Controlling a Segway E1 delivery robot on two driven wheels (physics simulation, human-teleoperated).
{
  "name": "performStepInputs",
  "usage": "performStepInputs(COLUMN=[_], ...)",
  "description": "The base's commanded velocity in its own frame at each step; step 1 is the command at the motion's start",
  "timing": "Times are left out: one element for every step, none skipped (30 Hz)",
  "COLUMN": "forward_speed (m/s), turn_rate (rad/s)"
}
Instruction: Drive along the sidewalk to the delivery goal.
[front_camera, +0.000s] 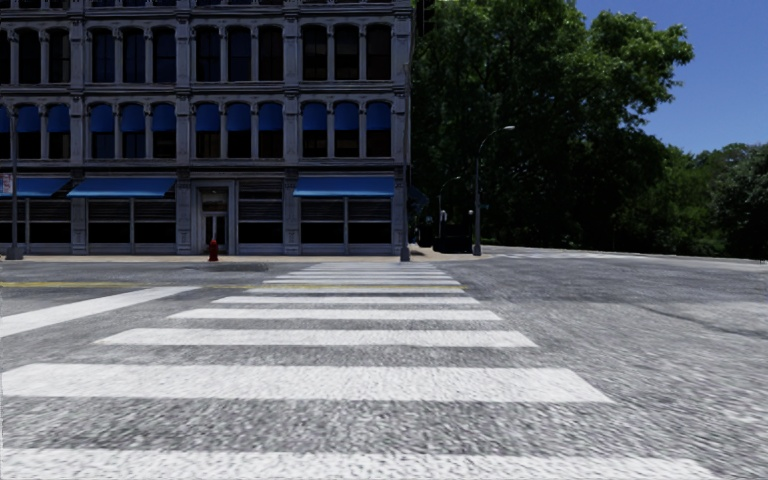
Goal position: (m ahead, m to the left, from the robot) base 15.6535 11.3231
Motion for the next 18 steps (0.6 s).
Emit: performStepInputs(forward_speed=[2.0,2.0,2.0,2.0,2.0,2.0,2.0,2.0,2.0,2.0,2.0,2.0,2.0,2.0,2.0,2.0,2.0,2.0], turn_rate=[0.0,0.0,0.0,0.0,0.0,0.0,0.0,0.0,0.0,0.0,0.0,0.0,0.17,0.22,0.22,0.09,0.0,0.0])
